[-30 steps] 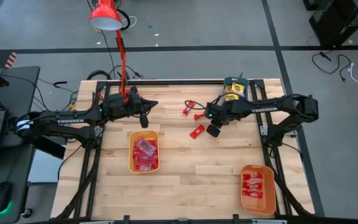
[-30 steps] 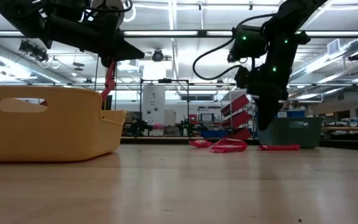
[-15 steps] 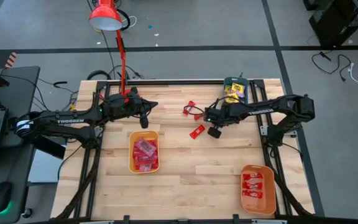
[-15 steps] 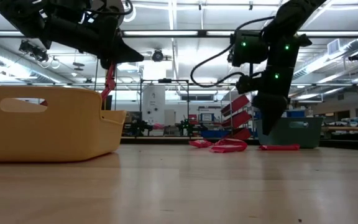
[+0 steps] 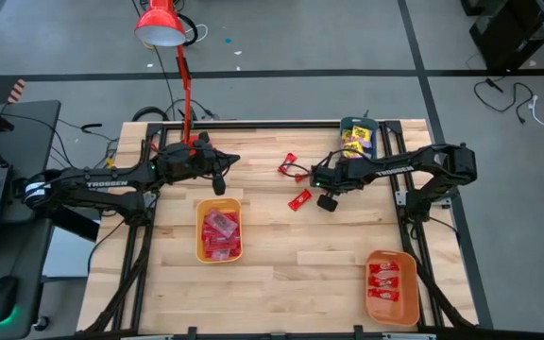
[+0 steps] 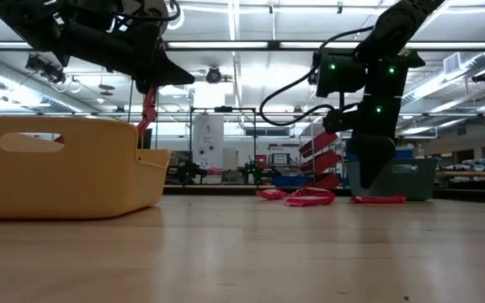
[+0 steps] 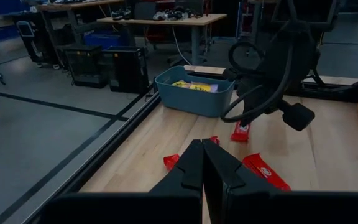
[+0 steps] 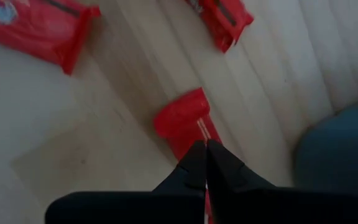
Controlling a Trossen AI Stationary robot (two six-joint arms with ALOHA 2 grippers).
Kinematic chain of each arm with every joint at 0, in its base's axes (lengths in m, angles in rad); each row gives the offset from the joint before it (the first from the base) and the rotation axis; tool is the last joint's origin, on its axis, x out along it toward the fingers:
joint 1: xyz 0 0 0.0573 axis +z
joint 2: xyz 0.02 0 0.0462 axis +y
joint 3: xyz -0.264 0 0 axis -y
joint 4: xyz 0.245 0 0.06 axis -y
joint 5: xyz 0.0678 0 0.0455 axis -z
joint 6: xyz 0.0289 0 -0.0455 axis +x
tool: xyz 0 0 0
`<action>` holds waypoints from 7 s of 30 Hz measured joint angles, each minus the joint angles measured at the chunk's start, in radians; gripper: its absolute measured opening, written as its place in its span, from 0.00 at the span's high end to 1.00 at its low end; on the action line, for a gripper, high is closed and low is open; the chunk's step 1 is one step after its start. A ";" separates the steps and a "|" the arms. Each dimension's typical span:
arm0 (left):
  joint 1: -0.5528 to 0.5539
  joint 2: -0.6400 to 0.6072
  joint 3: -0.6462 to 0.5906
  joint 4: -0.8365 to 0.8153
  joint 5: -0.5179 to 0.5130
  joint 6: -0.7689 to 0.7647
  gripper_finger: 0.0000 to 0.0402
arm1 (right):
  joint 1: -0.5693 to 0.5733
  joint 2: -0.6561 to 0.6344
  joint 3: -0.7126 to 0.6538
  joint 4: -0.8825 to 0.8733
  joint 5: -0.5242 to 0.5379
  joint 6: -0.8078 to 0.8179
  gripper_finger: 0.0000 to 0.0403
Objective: Sort candy
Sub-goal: Put the red chocolate bar into the orange bin
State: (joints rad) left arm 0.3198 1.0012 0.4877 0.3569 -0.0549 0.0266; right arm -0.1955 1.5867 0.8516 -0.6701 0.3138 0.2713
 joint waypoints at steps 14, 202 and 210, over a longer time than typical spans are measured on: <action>0.000 0.000 0.000 -0.065 0.000 -0.003 0.99 | 0.049 -0.002 -0.062 0.050 -0.044 0.039 1.00; -0.001 0.000 0.000 -0.099 0.005 -0.014 0.99 | 0.209 -0.248 -0.359 0.362 -0.099 0.671 1.00; -0.001 0.000 0.000 -0.089 0.130 -0.038 0.99 | 0.253 -0.334 -0.357 0.371 -0.038 0.635 1.00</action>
State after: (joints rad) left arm 0.3183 1.0012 0.4877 0.2678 0.0753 -0.0116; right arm 0.0574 1.2528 0.4942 -0.2989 0.2753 0.9058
